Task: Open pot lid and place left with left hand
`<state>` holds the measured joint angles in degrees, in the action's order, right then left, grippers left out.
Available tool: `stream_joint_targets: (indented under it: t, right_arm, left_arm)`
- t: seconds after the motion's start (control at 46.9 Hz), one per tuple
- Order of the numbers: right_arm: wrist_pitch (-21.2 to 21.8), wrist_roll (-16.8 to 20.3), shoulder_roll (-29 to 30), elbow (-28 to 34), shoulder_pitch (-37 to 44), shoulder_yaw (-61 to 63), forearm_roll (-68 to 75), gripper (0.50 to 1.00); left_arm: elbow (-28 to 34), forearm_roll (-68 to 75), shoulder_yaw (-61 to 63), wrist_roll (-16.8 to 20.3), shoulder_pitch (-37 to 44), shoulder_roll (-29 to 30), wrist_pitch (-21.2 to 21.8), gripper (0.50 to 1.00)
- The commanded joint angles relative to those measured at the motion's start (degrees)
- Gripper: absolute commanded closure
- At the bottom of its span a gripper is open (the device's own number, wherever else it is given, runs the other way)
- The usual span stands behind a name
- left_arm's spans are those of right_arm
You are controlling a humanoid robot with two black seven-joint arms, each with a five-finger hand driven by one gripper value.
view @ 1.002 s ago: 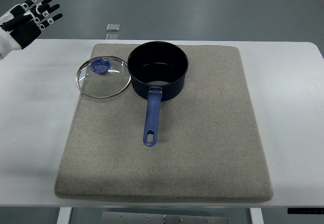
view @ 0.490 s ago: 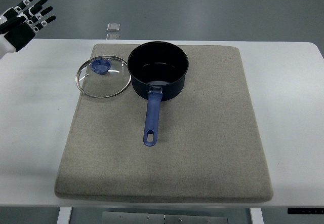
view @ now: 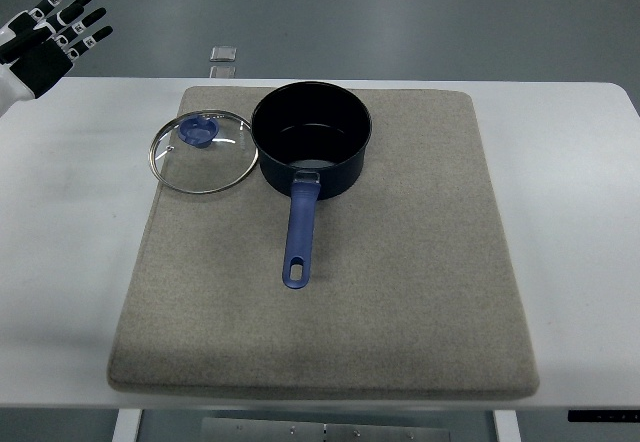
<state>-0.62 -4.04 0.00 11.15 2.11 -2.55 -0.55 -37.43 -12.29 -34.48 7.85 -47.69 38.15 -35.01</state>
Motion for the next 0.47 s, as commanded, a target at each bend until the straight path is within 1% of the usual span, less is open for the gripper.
stream_joint_targets:
  t: [0.0,0.043,0.192,0.341,0.448]
  right_arm:
    - [0.0,0.0,0.0,0.0,0.0,0.0,0.1,0.583]
    - [0.1,0.0,0.0,0.1,0.0,-0.1,0.1,0.583]
    - [0.0,0.0,0.0,0.1,-0.1,-0.1,0.1,0.583]
    - [-0.1,-0.2,0.0,0.1,-0.1,0.2,0.5,0.583]
    - [-0.1,-0.2,0.0,0.0,-0.1,0.0,0.5,0.583]
  left_arm:
    - [0.0,0.0,0.0,-0.1,-0.1,-0.3,0.0,0.508]
    - [0.2,0.0,0.0,-0.5,-0.2,-0.7,0.0,0.508]
    - [0.5,-0.5,-0.1,-4.2,-0.3,-2.7,0.0,0.508]
    - [0.5,-1.1,-0.1,-5.5,-0.3,-4.9,0.0,0.508]
    - [0.5,-1.2,-0.1,-5.8,-0.2,-5.3,0.0,0.508]
